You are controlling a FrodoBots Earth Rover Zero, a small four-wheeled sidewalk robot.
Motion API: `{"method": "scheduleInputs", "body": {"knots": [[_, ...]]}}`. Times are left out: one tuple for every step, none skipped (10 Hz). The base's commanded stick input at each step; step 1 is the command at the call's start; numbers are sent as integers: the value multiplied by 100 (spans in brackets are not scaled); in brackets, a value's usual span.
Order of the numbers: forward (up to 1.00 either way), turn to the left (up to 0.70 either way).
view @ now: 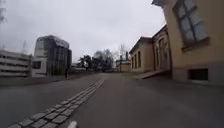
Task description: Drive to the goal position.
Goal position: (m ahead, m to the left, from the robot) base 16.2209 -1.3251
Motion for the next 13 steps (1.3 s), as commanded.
{"method": "scheduleInputs", "body": {"knots": [[100,1],[100,1],[100,1],[100,1],[100,1],[100,1],[100,1],[100,1],[100,1],[100,1],[100,1],[100,1],[100,1]]}}
